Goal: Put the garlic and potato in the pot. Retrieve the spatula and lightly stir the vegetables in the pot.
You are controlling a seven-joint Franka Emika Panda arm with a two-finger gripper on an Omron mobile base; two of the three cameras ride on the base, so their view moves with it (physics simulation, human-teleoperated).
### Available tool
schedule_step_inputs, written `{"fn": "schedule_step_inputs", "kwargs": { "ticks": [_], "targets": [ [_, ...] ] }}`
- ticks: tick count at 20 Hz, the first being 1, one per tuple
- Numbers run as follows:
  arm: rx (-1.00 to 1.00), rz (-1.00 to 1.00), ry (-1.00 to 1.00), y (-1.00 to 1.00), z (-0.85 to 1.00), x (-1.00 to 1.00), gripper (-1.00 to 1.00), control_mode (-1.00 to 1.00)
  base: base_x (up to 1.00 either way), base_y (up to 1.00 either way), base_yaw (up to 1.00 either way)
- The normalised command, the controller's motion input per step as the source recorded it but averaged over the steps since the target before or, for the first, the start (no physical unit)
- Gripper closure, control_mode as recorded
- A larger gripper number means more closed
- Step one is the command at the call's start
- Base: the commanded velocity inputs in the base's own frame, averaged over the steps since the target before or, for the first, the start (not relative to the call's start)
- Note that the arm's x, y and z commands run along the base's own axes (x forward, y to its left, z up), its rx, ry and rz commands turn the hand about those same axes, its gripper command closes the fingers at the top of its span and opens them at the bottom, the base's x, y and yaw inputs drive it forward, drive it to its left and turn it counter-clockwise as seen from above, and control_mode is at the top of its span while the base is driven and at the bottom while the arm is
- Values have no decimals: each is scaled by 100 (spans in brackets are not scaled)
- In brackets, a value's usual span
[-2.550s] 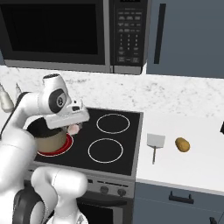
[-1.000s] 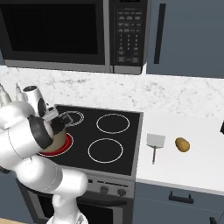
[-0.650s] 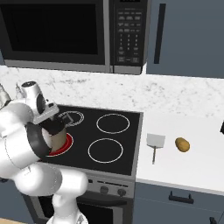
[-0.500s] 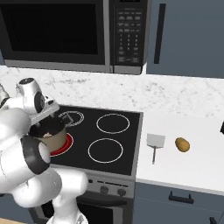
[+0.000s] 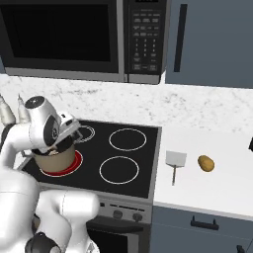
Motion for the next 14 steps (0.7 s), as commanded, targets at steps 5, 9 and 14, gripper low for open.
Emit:
{"fn": "schedule_step_inputs", "kwargs": {
  "ticks": [5,9,14],
  "targets": [
    [5,-12,-7,-100,25,-23,-100,-100,0,0,0],
    [10,-18,0,-100,7,-7,-100,-100,0,0,0],
    [8,-20,0,-89,2,0,-100,-100,0,0,0]
  ]
}}
